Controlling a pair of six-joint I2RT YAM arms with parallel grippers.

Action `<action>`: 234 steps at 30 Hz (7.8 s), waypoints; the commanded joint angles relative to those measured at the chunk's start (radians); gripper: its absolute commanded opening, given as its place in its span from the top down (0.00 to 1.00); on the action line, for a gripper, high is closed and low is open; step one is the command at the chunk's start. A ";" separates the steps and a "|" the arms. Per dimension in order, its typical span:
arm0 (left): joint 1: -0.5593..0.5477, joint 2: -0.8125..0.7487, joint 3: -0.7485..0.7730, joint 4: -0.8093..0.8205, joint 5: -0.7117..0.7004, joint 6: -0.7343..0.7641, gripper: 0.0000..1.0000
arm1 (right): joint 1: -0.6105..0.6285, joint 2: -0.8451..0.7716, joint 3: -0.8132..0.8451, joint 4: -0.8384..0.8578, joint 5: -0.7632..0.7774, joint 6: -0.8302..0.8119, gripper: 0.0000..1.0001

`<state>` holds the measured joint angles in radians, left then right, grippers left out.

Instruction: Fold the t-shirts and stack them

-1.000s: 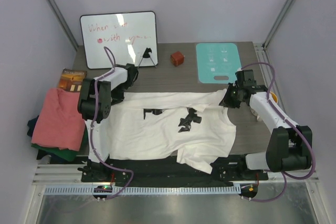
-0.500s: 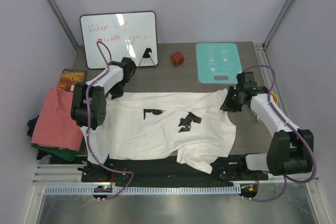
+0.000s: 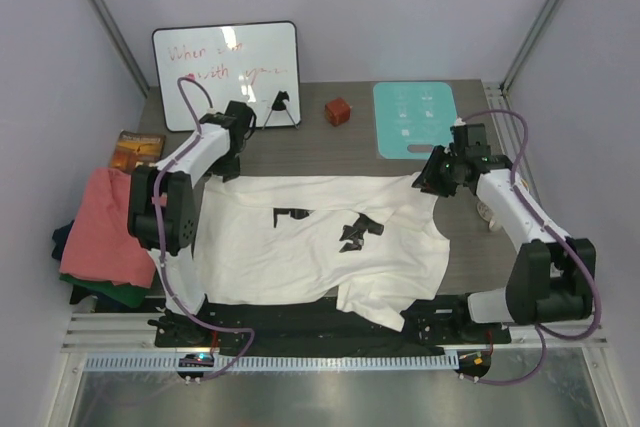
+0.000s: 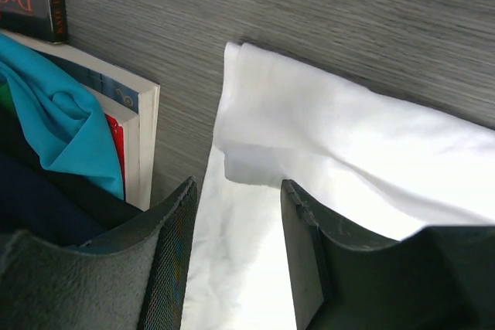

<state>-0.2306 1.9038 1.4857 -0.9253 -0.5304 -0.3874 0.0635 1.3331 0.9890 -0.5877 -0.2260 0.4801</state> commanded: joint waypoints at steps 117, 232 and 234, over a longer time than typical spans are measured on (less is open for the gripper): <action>-0.205 0.161 0.131 -0.029 0.035 -0.010 0.60 | 0.558 0.034 -0.296 0.276 0.204 0.040 0.48; -0.205 0.178 0.162 -0.053 0.056 0.012 0.60 | 0.559 0.098 -0.135 0.075 0.045 0.124 0.58; -0.205 0.173 0.154 -0.047 0.043 0.012 0.58 | 0.559 0.025 -0.092 0.025 0.060 0.114 0.57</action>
<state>-0.4419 2.0880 1.6211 -0.9710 -0.4671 -0.3836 0.6201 1.5024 0.8284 -0.4885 -0.1741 0.6064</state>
